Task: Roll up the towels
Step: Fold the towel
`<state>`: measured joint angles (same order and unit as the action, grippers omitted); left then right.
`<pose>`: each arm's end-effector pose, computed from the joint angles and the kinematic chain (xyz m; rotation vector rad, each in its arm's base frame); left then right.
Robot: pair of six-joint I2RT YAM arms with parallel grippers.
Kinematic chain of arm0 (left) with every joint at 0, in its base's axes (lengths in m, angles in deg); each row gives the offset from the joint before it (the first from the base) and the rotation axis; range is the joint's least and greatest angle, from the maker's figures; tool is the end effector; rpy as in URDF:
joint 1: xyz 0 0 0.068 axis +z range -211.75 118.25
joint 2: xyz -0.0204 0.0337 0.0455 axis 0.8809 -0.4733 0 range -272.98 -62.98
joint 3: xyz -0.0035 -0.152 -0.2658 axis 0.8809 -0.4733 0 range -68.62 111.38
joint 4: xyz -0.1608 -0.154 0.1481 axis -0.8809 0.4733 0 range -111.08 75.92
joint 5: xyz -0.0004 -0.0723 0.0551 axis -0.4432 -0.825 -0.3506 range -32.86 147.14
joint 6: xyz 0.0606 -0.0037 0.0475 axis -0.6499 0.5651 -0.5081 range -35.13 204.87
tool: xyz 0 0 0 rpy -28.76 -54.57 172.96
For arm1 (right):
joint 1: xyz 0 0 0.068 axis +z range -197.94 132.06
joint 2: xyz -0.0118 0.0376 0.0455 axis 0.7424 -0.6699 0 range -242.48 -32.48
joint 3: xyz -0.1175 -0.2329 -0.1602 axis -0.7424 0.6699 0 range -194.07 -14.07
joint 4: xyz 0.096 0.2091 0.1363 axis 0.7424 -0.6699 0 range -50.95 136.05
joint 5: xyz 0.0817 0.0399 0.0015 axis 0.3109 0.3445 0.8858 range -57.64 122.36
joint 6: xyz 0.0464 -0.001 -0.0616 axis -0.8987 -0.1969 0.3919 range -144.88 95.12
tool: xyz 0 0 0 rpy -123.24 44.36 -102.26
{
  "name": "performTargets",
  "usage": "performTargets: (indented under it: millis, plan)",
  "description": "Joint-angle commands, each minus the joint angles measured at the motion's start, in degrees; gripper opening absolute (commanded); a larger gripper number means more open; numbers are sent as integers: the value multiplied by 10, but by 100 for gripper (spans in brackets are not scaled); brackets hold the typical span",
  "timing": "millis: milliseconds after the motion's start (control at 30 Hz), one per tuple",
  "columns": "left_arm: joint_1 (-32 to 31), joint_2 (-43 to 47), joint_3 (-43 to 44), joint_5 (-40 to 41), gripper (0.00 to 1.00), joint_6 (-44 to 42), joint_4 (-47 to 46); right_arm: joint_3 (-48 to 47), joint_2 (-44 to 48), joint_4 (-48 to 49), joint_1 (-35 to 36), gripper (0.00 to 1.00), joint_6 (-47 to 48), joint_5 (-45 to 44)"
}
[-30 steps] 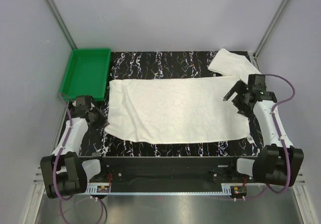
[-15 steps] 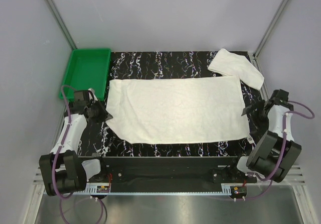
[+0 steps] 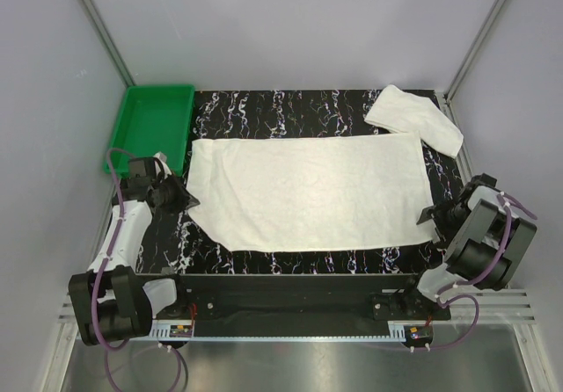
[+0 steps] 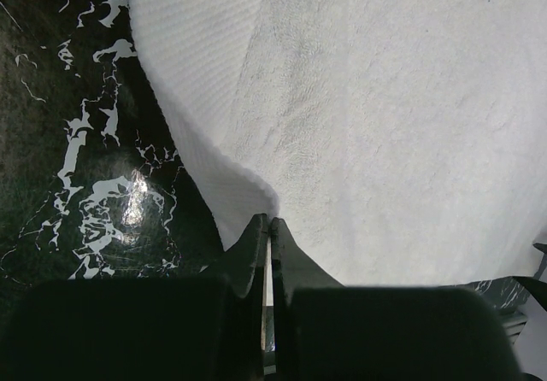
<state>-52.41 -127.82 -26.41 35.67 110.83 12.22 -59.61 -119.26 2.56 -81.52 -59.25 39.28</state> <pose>0.2249 0.0126 0.2304 -0.6307 2.4707 -0.5904 0.2081 -0.1286 0.1521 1.6948 2.5298 0.1850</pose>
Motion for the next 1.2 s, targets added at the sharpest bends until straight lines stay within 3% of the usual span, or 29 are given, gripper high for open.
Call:
performTargets:
  millis: [0, 33, 67, 167, 267, 300, 433, 667, 1167]
  plan:
    - [-3, 17, 1, -17, 0, -8, -15, -13, -15, 51, -3, 72, -7, 1]
    - [-2, 16, 1, -15, 0, -8, -16, -13, -15, 52, -3, 67, -7, 4]
    - [-2, 17, 1, -14, 0, -8, -15, -11, -13, 54, -3, 50, -7, 5]
    - [-2, 16, 2, -9, 0, -10, -13, -10, -3, 52, -3, 27, -5, 6]
    - [-2, 16, 2, -2, 0, -10, -10, 1, 16, 53, -2, 16, -3, 23]
    - [-1, 19, 3, 3, 0, -10, -10, 3, 25, 51, -3, 7, -2, 27]
    - [-5, 31, 5, 18, 0, -7, 1, 0, 63, 31, -2, 2, 8, 40]
    - [-5, 85, 15, 28, 0, 7, 49, -46, 165, -34, -3, 3, 11, 70]
    - [-5, 182, 36, 57, 0, 17, 163, -41, 236, -70, -32, 0, 18, 107]
